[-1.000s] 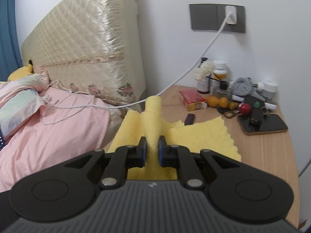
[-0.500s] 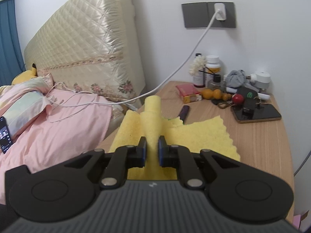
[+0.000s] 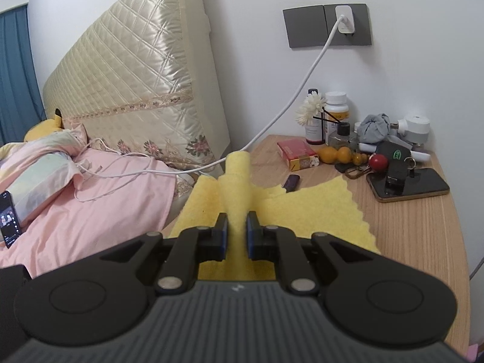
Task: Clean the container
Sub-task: 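Carry the cloth with the right gripper onto the green canister lid, then wipe the cloth across the canister lid with the right gripper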
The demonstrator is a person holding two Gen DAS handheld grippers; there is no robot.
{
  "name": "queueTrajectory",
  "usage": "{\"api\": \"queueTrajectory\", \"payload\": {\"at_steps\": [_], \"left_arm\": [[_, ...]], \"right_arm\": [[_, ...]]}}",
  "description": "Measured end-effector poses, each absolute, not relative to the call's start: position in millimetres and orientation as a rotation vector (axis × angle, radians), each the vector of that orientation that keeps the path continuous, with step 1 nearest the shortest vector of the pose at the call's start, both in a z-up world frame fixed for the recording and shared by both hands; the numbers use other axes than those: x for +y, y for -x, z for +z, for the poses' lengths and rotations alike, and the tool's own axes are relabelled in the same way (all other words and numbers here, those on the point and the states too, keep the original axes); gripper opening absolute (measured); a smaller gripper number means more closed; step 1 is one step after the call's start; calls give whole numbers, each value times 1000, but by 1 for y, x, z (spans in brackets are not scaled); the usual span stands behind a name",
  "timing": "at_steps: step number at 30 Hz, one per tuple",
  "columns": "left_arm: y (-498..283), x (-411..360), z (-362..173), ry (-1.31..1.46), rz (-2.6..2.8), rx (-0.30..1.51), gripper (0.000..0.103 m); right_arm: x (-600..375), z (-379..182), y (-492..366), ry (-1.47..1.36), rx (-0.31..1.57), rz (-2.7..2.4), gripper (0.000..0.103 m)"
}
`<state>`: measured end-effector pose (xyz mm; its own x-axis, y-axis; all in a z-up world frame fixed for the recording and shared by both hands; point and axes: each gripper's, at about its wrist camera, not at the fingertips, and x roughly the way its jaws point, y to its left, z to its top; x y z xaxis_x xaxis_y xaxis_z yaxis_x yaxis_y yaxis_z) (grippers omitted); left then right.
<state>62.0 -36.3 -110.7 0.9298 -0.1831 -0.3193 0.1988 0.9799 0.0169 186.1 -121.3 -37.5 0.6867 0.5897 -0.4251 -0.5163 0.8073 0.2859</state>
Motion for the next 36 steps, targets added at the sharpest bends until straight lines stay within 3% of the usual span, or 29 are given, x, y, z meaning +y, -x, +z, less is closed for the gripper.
{"api": "queueTrajectory", "payload": {"at_steps": [36], "left_arm": [[46,-76,-56,-37,-110,414,97]], "right_arm": [[-127,-40,-189,-208,527,642,13]]}}
